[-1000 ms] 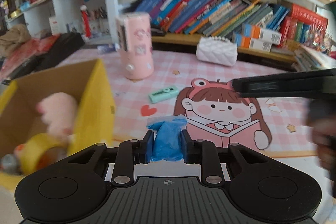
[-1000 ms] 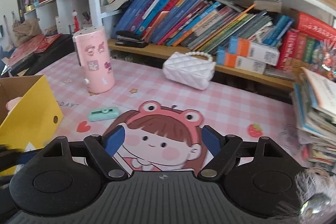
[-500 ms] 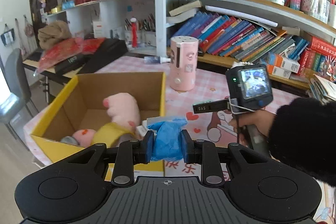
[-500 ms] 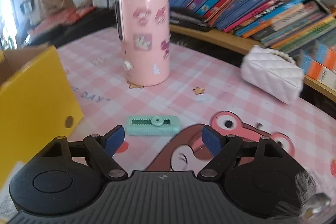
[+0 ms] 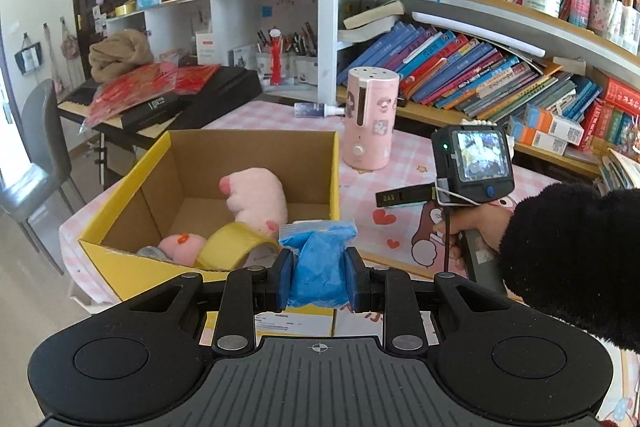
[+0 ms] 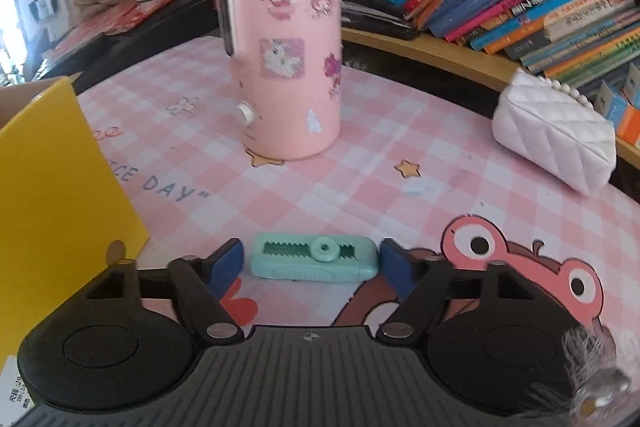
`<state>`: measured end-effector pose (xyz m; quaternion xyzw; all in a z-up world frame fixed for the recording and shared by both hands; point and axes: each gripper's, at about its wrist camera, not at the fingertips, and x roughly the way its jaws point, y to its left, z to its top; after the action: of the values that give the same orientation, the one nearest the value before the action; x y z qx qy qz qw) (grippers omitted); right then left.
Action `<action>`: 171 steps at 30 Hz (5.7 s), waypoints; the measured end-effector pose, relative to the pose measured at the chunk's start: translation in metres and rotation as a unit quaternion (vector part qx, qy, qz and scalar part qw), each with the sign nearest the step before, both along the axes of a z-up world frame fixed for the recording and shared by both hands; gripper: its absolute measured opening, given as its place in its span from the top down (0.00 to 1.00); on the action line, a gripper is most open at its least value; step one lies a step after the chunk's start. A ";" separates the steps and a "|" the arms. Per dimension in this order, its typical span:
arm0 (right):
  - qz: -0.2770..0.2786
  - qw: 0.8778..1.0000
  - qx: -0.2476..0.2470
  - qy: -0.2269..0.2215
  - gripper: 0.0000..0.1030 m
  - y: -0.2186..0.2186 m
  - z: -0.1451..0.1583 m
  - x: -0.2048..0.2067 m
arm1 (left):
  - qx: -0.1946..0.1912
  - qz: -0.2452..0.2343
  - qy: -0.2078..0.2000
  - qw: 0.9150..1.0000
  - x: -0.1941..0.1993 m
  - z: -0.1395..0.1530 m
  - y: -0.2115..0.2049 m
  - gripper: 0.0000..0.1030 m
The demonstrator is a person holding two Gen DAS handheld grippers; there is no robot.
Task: Organize objects
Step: 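Grasp the mint-green toy with the right tool while the left tool holds the blue cloth, then carry the blue cloth and mint-green toy with both tools over the yellow box, then lower the blue cloth into the box and open the left tool while the right tool lowers the green toy, then open the right tool to release the mint-green toy into the box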
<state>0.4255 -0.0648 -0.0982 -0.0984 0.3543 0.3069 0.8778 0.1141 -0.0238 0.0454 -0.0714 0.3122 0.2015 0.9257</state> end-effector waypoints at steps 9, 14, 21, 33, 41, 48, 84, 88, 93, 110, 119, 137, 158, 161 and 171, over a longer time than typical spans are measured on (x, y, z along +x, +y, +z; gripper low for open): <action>-0.036 0.999 0.038 -0.004 0.35 -0.034 0.032 -0.035 | -0.005 -0.007 -0.022 1.000 -0.006 0.000 0.013 0.76; -0.043 0.998 0.055 -0.004 0.35 -0.060 0.060 -0.081 | -0.016 -0.034 -0.041 0.998 -0.008 -0.003 0.022 0.76; -0.074 0.995 0.072 -0.013 0.35 -0.083 0.097 -0.156 | -0.017 -0.081 -0.053 0.995 -0.016 -0.005 0.033 0.76; -0.105 0.993 0.052 0.002 0.35 -0.063 0.099 -0.260 | -0.022 -0.115 -0.050 0.992 -0.059 -0.010 0.071 0.76; -0.104 0.993 0.048 0.009 0.35 -0.036 0.096 -0.307 | -0.028 -0.121 -0.047 0.991 -0.099 -0.012 0.097 0.76; -0.103 0.994 0.044 0.017 0.35 -0.013 0.090 -0.347 | -0.027 -0.129 -0.044 0.990 -0.130 -0.015 0.116 0.76; -0.053 0.994 0.071 -0.057 0.35 0.056 0.135 -0.237 | 0.001 -0.052 -0.046 0.998 -0.042 -0.014 0.168 0.75; -0.038 0.995 0.074 -0.054 0.35 0.063 0.135 -0.210 | 0.009 -0.047 -0.023 0.999 -0.019 -0.023 0.166 0.75; -0.002 0.997 0.065 -0.037 0.35 0.078 0.126 -0.186 | 0.020 -0.047 0.014 0.999 0.005 -0.036 0.162 0.75; 0.082 0.996 0.042 0.009 0.35 0.113 0.095 -0.155 | 0.025 -0.027 0.101 0.994 0.038 -0.063 0.163 0.75; 0.114 0.993 0.001 0.026 0.35 0.129 0.088 -0.153 | 0.028 -0.017 0.102 0.994 0.038 -0.065 0.160 0.73; 0.113 0.993 -0.014 0.014 0.35 0.132 0.087 -0.154 | 0.051 0.000 0.071 0.996 0.022 -0.053 0.154 0.21; 0.162 0.984 -0.065 0.030 0.34 0.148 0.080 -0.157 | 0.054 0.017 0.048 0.997 0.002 -0.044 0.152 0.06; 0.162 0.986 -0.042 0.024 0.30 0.142 0.083 -0.159 | 0.052 0.017 0.041 0.998 0.000 -0.042 0.152 0.05; 0.097 0.995 0.002 -0.027 0.20 0.106 0.109 -0.189 | 0.057 -0.011 0.022 0.998 -0.013 -0.031 0.151 0.03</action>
<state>0.2362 0.0413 0.0108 -0.1388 0.3185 0.3882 0.8536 0.1010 0.1275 0.0144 -0.0109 0.3211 0.2101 0.9234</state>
